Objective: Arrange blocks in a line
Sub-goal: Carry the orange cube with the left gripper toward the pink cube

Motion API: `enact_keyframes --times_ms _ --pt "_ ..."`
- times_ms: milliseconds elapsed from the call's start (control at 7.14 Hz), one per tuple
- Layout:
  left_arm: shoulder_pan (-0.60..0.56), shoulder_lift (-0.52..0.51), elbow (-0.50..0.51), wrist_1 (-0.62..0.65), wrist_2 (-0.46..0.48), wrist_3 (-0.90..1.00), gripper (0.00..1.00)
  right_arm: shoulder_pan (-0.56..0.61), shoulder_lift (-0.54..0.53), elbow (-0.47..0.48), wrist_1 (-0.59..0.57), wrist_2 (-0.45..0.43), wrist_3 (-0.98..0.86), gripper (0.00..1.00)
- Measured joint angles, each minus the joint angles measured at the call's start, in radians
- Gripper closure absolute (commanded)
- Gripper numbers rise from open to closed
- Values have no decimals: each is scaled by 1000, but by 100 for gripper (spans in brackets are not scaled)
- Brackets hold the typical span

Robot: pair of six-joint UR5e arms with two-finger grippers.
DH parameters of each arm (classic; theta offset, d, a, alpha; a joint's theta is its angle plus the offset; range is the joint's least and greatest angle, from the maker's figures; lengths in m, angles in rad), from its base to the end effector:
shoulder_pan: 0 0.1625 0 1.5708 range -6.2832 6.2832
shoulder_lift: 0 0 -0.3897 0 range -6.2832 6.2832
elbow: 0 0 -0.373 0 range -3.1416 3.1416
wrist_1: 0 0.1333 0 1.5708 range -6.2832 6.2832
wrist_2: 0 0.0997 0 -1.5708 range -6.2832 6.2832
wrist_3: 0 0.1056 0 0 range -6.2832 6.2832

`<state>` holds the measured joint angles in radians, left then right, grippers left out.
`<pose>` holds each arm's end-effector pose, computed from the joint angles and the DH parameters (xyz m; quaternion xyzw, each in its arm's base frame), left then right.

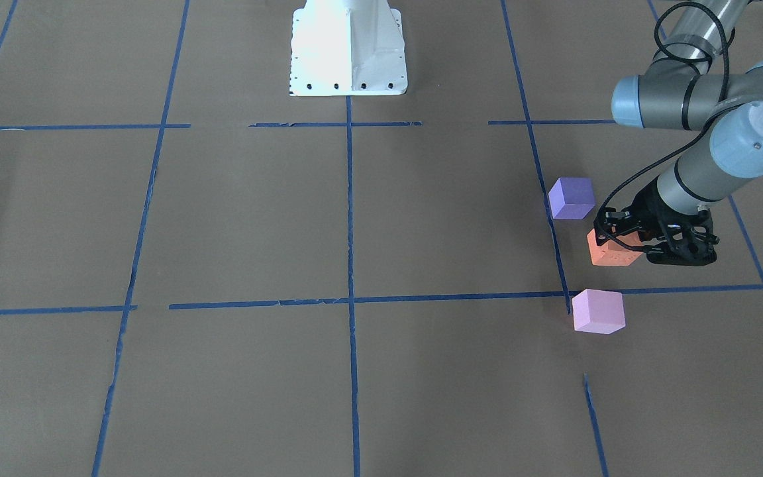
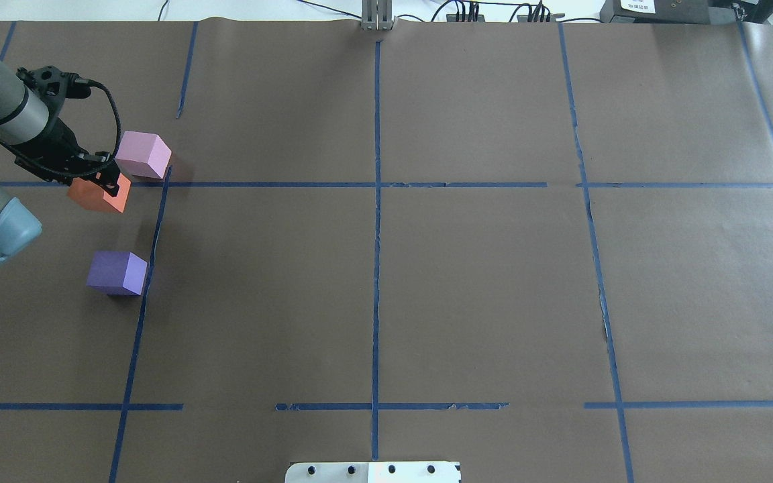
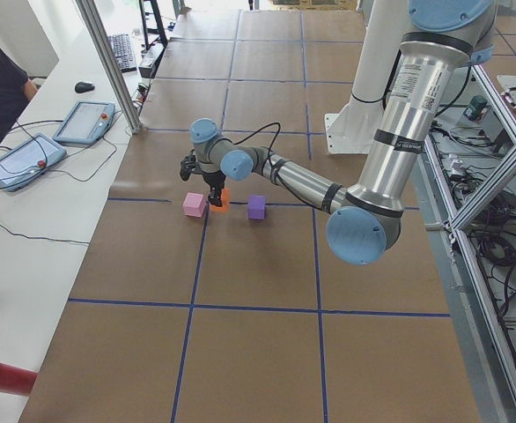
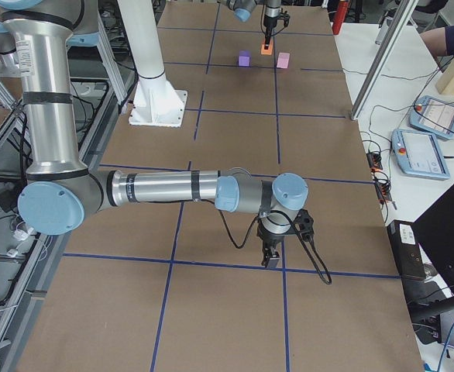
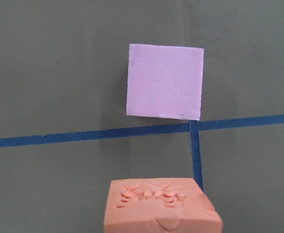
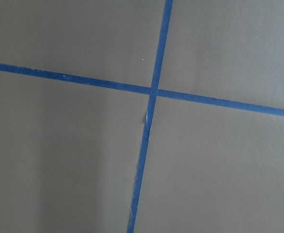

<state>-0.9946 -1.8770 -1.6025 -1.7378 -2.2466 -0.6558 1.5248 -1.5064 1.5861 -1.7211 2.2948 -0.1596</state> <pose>0.2686 -0.5368 0.4343 0.0069 0.3982 0.0464 0.9161 0.0407 -0.4932 0.6076 -0.0129 -0.3552 -0.0835 0.9310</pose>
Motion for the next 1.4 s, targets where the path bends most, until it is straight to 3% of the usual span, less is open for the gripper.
enact_keyframes --times_ms 560,1120,1400 --pt "23 -35 111 -86 -32 -9 98 0 0 0 0 0 0 0" --pt "47 -56 140 -94 -45 -23 96 0 0 0 0 0 0 0" --pt "49 -56 147 -94 -45 -24 90 0 0 0 0 0 0 0"
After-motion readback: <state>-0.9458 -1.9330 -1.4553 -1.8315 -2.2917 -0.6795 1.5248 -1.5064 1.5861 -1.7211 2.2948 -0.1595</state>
